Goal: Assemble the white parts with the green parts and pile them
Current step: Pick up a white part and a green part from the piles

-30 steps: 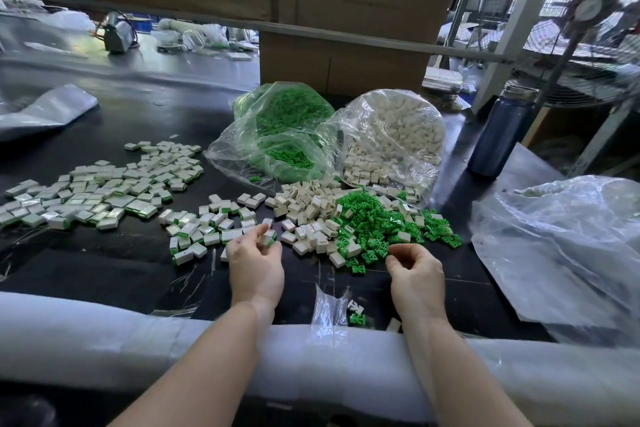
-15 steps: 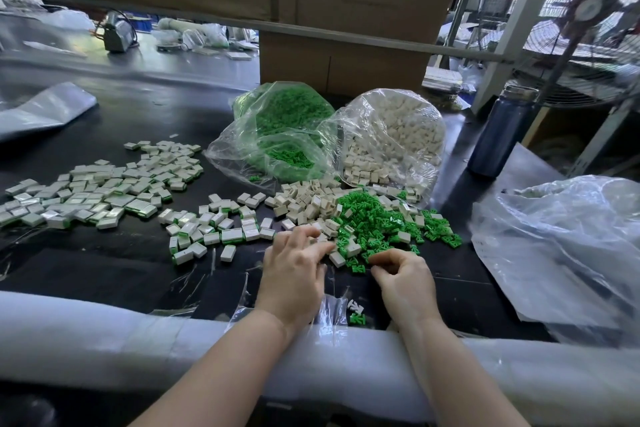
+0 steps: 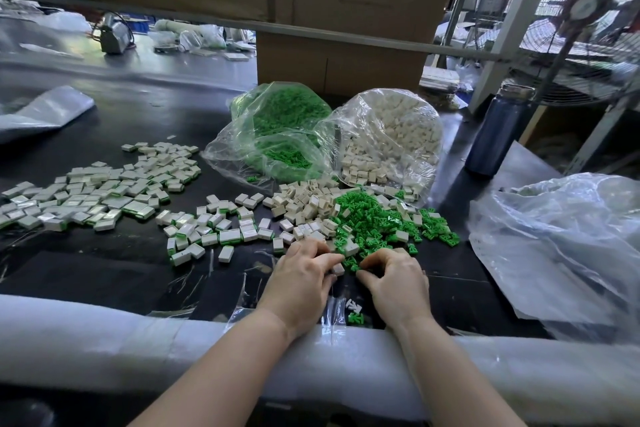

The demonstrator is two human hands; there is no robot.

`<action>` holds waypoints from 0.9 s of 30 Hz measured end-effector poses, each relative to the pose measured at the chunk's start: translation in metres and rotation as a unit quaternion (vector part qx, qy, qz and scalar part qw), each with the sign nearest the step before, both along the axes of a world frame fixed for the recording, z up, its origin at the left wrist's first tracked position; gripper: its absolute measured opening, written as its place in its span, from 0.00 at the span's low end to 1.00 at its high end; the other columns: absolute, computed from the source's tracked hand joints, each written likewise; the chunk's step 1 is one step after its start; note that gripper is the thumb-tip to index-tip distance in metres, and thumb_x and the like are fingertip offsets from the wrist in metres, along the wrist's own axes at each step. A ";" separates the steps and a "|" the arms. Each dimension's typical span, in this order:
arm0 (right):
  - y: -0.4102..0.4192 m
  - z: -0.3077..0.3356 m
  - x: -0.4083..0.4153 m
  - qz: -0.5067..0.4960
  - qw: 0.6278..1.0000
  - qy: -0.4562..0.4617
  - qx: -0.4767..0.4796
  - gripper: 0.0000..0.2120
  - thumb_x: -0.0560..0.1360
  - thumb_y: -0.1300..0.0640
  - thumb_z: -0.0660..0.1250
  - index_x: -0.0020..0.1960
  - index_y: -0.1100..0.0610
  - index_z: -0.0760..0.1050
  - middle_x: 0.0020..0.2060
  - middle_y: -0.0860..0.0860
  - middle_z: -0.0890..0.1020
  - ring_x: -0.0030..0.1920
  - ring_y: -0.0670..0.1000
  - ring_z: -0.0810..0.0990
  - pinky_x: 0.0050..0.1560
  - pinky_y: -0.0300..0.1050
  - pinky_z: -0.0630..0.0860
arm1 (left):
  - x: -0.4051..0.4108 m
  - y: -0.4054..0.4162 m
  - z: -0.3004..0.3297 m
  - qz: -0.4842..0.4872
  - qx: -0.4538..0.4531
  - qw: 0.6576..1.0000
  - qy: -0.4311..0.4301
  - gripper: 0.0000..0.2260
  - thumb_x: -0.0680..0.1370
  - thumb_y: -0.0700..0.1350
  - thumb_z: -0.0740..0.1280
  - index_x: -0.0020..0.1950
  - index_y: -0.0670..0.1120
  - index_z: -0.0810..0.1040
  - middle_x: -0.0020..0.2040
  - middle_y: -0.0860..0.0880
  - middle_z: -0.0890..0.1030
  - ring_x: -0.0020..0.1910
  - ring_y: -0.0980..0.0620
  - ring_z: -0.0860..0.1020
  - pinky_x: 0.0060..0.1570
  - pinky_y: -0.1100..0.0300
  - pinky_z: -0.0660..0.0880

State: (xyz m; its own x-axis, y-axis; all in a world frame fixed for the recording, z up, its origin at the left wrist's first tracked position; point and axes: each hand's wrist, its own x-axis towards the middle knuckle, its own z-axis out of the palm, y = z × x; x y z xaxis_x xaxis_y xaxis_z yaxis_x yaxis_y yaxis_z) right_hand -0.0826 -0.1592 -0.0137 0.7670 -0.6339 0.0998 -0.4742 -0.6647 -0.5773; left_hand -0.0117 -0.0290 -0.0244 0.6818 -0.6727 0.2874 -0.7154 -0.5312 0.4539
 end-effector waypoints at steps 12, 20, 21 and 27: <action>0.000 -0.002 -0.001 0.038 0.992 -0.100 0.071 0.09 0.70 0.59 0.73 0.38 0.49 0.74 0.36 0.45 0.79 0.42 0.48 0.78 0.45 0.38 0.72 | -0.001 0.001 0.004 -0.014 -0.058 0.993 0.099 0.04 0.77 0.48 0.65 0.49 0.49 0.74 0.47 0.55 0.73 0.49 0.57 0.72 0.51 0.69 0.69; 0.000 0.002 -0.004 0.103 0.952 -0.193 0.214 0.09 0.70 0.66 0.72 0.38 0.53 0.78 0.33 0.47 0.81 0.35 0.41 0.78 0.40 0.31 0.75 | 0.002 0.008 0.011 -0.012 -0.188 0.942 0.278 0.09 0.75 0.42 0.68 0.54 0.48 0.80 0.49 0.50 0.82 0.48 0.55 0.80 0.55 0.61 0.76; 0.001 0.002 -0.003 0.108 0.951 -0.194 0.217 0.09 0.70 0.66 0.71 0.38 0.53 0.77 0.33 0.48 0.81 0.35 0.41 0.78 0.41 0.32 0.75 | 0.002 0.008 0.011 -0.012 -0.189 0.941 0.279 0.08 0.75 0.41 0.68 0.53 0.48 0.80 0.49 0.50 0.82 0.48 0.55 0.80 0.55 0.62 0.76; 0.000 0.001 -0.003 0.114 0.948 -0.199 0.221 0.08 0.71 0.66 0.71 0.39 0.53 0.78 0.35 0.49 0.82 0.38 0.45 0.80 0.43 0.34 0.77 | 0.001 0.009 0.014 -0.014 -0.229 0.920 0.319 0.07 0.74 0.38 0.69 0.47 0.48 0.78 0.44 0.46 0.81 0.45 0.50 0.80 0.51 0.62 0.77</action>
State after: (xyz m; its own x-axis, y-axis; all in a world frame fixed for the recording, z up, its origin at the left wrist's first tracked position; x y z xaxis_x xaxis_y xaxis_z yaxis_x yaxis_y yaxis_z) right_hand -0.0855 -0.1588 -0.0123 0.8464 -0.5038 0.1724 -0.0344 -0.3749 -0.9264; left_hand -0.0104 -0.0199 -0.0103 0.7945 -0.6002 0.0918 -0.2359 -0.1658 0.9575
